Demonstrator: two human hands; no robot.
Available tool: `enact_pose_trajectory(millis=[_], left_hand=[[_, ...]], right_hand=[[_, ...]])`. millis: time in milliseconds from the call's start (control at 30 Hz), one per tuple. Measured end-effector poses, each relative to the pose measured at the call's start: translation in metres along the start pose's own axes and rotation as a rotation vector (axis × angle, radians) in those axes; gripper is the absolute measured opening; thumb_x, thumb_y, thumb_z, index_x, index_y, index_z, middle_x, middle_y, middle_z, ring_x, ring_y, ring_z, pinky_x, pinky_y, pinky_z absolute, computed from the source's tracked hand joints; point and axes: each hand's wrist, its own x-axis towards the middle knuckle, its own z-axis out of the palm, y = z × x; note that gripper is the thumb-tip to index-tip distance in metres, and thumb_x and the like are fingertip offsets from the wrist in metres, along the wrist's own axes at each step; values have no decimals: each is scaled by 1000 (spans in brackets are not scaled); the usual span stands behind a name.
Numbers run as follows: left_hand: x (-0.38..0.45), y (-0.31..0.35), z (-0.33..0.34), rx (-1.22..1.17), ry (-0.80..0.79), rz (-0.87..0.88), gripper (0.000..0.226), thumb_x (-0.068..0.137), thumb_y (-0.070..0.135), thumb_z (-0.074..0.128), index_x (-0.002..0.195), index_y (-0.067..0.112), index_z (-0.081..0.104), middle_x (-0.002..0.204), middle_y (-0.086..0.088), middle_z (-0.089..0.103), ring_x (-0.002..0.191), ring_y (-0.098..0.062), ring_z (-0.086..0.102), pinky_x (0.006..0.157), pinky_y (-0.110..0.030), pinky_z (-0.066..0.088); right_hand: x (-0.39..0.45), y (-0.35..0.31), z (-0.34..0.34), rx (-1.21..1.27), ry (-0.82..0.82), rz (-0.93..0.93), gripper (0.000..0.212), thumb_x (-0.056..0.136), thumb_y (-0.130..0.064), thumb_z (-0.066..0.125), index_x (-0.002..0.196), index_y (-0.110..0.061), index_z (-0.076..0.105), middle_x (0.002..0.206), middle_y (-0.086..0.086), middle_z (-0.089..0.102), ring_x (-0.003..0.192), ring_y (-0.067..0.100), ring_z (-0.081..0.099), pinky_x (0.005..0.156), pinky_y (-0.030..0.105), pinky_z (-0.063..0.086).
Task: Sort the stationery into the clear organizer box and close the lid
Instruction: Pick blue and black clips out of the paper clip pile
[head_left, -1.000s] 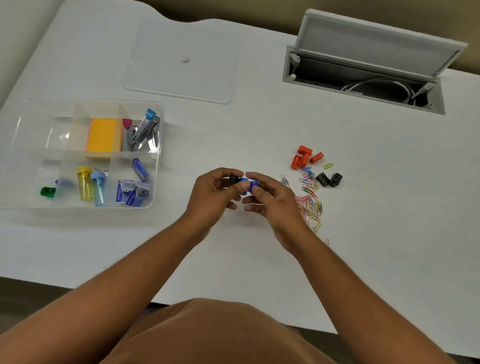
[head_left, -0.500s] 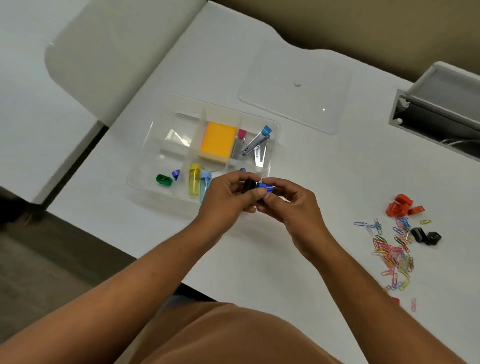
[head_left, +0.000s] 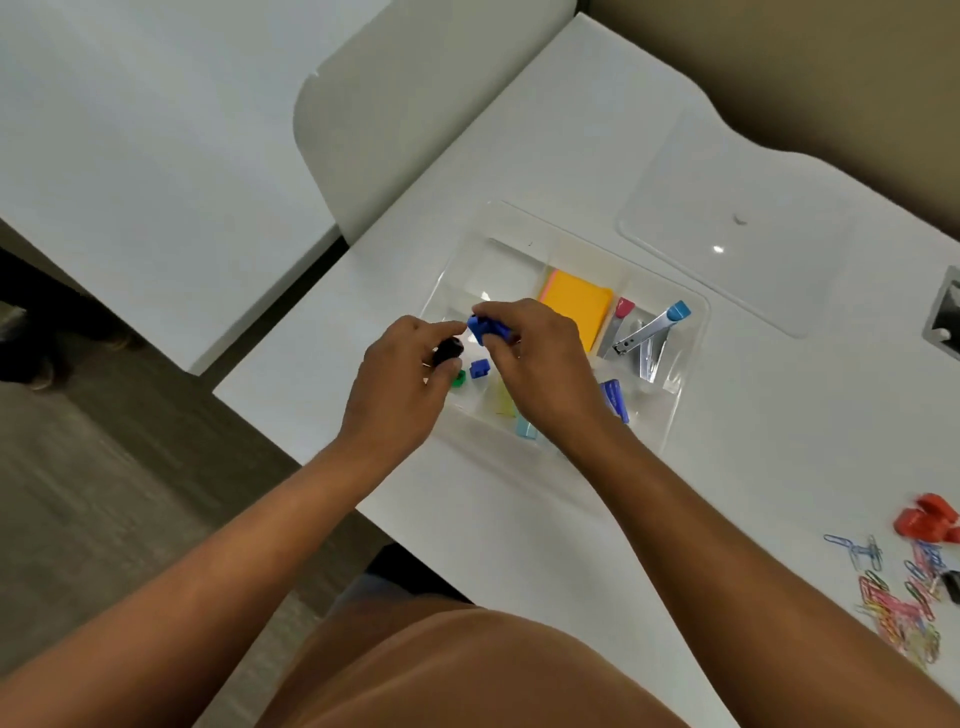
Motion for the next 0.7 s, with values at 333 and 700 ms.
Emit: enact_pose_trajectory(millis=[333, 700], left_hand=[[-8, -20, 6, 247, 127, 87, 32, 84, 40, 83, 112, 30, 70, 105, 10, 73, 101, -13, 51, 83, -34, 39], [-3, -10, 10, 343, 136, 93, 32, 91, 18, 77, 122, 24, 71, 126, -7, 58, 114, -23, 59, 93, -33, 35]], right_hand=[[7, 2, -1, -14, -19, 85, 33, 95, -25, 72, 127, -21, 71, 118, 1, 75, 101, 19, 67, 93, 39, 54], [-29, 15, 8, -81, -130, -12, 29, 94, -37, 72, 121, -26, 71, 114, -1, 70, 95, 5, 52, 82, 25, 43]])
